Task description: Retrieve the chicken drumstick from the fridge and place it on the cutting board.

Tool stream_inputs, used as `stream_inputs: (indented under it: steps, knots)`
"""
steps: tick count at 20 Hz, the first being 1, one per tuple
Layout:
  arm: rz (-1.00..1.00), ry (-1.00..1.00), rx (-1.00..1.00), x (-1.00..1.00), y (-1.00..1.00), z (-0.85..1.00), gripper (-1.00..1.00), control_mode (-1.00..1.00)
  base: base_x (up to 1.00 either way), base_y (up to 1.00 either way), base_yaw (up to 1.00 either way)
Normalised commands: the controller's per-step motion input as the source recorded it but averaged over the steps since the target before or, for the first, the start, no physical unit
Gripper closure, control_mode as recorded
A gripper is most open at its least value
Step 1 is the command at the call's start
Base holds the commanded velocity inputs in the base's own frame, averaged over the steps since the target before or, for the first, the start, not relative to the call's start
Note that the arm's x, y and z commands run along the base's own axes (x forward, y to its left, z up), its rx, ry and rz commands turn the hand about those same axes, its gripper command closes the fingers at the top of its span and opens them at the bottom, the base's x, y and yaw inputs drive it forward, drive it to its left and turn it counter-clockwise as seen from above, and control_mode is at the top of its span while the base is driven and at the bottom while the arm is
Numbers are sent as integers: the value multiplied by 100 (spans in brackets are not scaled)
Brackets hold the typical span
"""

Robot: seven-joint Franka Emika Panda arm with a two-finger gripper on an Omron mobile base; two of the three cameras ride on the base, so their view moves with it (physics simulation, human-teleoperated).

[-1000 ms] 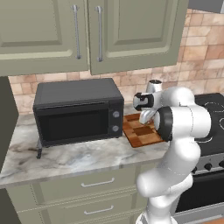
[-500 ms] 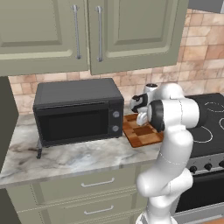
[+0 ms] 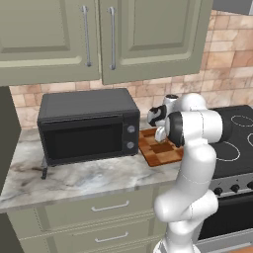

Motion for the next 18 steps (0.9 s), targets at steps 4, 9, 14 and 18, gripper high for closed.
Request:
stream_inputs:
  steps: [4,9,14,18]
  knots:
    - [0,0,1,0,0,-8,-100,-100,0,0,0]
    - [0,-1,0,0,0,-2,-100,-100,0,0,0]
    - [0,-1,0,0,0,0,-100,-100,0,0,0]
    - [0,0,0,0,0,0,-100,-100,0,0,0]
